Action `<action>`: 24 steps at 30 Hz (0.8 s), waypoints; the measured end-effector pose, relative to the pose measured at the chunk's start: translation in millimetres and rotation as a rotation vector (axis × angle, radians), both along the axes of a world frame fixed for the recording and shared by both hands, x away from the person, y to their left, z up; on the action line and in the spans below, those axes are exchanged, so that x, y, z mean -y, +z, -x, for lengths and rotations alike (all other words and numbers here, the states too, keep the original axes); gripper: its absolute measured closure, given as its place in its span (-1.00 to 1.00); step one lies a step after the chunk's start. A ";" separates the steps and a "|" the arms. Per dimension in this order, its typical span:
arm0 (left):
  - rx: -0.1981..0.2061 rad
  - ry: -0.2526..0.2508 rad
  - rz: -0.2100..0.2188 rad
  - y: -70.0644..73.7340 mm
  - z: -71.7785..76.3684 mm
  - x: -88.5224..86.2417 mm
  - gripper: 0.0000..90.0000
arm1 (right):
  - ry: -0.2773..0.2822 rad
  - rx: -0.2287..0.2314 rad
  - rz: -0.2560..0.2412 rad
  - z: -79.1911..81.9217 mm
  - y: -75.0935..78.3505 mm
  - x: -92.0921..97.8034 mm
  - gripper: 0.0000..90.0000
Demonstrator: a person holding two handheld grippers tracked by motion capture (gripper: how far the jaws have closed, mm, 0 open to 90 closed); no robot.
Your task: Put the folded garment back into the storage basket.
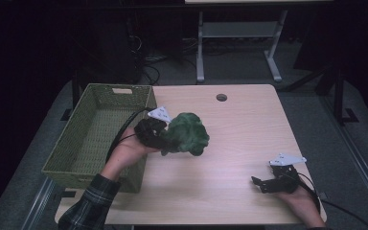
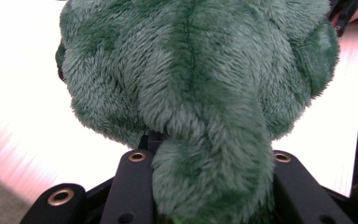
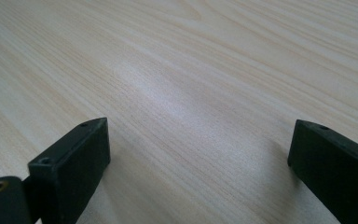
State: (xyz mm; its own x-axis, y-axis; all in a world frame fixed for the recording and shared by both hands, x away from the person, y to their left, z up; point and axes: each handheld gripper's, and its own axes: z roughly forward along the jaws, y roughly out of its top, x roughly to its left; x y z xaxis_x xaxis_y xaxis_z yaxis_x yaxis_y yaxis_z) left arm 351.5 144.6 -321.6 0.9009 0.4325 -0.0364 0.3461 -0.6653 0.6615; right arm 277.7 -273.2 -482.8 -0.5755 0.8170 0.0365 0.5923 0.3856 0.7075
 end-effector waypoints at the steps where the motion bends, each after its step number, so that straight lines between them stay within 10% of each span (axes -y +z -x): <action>1: 0.003 0.010 0.000 1.3 0.0 -4.3 0.48 | -0.001 -0.001 -0.001 0.1 0.0 -0.1 -0.88; 24: 0.059 0.225 0.023 23.8 1.2 -100.9 0.48 | -0.008 -0.004 0.006 -1.2 -0.3 -0.5 -0.94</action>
State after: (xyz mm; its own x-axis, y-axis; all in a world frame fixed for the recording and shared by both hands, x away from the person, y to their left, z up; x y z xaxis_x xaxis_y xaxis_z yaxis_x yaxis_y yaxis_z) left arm 350.3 245.5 -297.8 0.7828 0.6223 0.0016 0.4441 -0.5605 0.6991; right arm 278.9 -272.6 -483.1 -0.5692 0.8215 0.0339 0.5978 0.3852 0.7031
